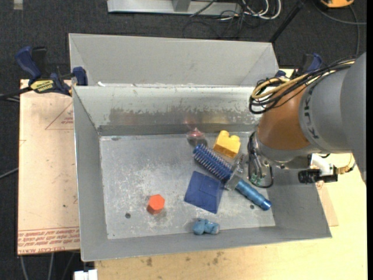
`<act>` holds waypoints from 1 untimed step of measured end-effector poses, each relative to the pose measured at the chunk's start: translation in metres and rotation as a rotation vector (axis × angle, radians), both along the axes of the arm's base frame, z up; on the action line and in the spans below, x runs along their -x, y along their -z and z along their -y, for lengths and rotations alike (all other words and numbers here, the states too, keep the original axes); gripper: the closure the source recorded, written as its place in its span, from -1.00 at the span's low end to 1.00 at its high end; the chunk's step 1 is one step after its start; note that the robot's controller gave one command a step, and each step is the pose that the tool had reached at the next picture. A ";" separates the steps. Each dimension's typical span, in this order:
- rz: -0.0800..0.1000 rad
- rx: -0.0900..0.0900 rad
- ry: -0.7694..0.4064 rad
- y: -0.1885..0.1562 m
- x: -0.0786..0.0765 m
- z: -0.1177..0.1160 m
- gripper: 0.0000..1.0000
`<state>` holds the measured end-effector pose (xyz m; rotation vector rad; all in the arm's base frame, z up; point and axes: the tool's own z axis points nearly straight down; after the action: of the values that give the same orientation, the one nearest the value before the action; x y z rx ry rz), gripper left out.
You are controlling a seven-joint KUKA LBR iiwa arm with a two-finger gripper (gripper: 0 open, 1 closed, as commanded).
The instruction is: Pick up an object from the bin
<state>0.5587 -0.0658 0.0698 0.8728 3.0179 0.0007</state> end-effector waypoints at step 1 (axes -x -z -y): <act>0.002 0.000 -0.003 -0.017 0.000 0.000 1.00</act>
Offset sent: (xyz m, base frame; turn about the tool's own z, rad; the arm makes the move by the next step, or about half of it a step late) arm -0.0001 0.0001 0.0172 0.0000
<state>0.5588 -0.0656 0.0869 0.8686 3.0174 0.0008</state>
